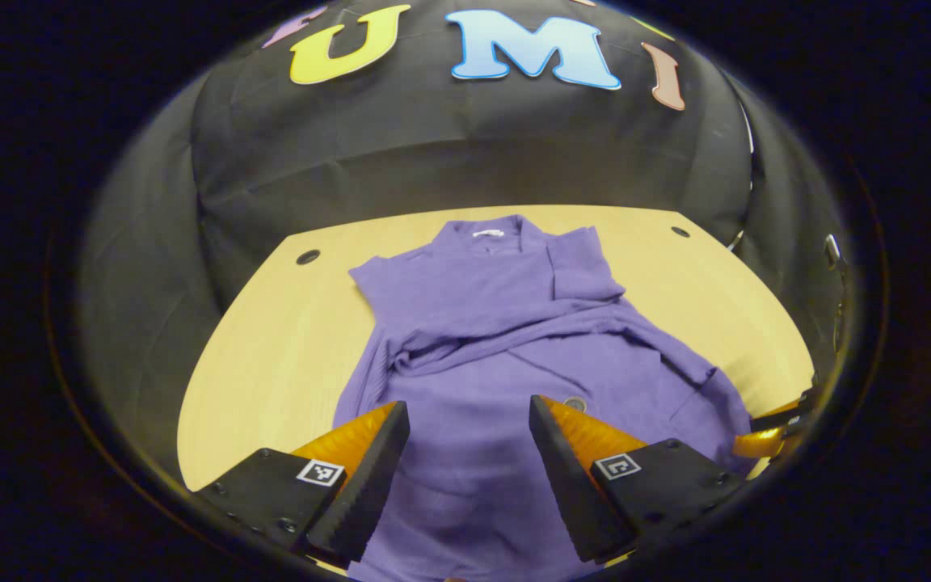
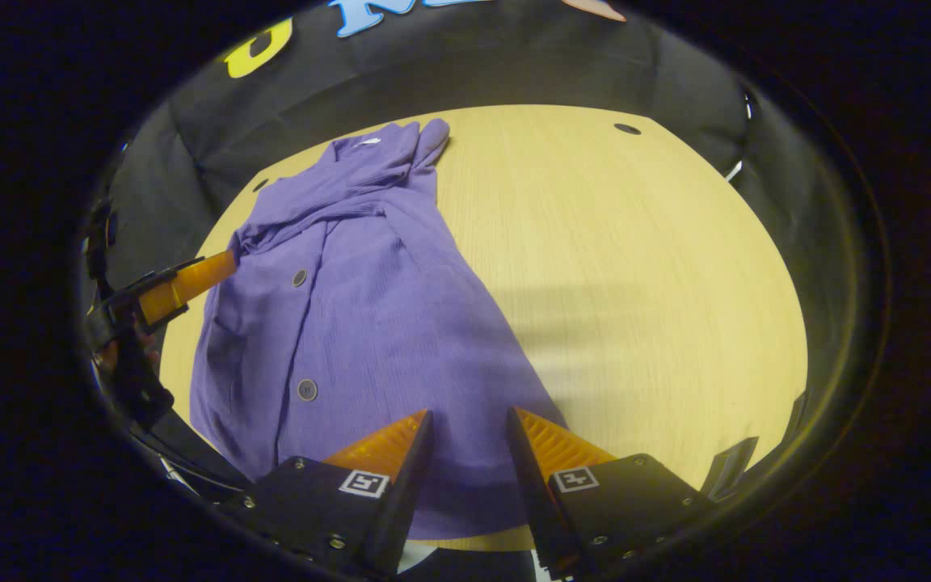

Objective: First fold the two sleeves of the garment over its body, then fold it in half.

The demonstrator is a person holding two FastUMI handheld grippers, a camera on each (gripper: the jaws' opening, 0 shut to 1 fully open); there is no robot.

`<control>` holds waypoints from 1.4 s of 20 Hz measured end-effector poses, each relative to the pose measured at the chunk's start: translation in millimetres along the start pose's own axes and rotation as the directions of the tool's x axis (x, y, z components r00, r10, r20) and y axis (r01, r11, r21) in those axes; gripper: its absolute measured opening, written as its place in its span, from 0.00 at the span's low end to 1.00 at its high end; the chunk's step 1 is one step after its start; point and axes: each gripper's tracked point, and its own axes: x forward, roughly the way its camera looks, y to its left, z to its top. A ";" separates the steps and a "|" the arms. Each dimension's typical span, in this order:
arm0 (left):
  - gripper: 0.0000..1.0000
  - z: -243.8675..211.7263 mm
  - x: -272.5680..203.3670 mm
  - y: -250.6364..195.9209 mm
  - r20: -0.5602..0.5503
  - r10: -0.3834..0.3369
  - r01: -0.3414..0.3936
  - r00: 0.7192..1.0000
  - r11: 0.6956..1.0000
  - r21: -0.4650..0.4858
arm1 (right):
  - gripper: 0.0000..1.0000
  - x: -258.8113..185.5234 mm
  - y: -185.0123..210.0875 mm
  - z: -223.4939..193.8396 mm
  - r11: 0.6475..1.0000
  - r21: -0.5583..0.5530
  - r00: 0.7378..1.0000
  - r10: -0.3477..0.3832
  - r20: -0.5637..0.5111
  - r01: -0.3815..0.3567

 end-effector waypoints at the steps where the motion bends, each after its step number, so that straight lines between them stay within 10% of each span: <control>1: 0.97 -9.4 -7.3 3.3 -0.010 0.006 -0.006 1.000 1.000 -0.002 | 0.59 1.7 0.2 -1.3 1.000 -0.011 1.000 -0.009 -0.007 0.008; 20: 0.97 -136.1 -54.7 47.1 -0.220 0.081 -0.093 0.972 0.995 -0.041 | 0.63 10.4 -1.9 -14.9 0.991 -0.092 0.991 -0.103 -0.089 0.095; 27: 0.80 -136.9 -49.3 34.5 -0.239 0.017 -0.036 0.971 0.996 -0.077 | 0.63 8.6 -2.4 -12.5 0.992 -0.086 0.990 -0.101 -0.101 0.093; 28: 0.75 -135.5 -49.3 33.8 -0.235 0.015 -0.034 0.972 0.997 -0.075 | 0.44 10.7 -1.4 -12.8 0.992 -0.088 0.990 -0.099 -0.103 0.090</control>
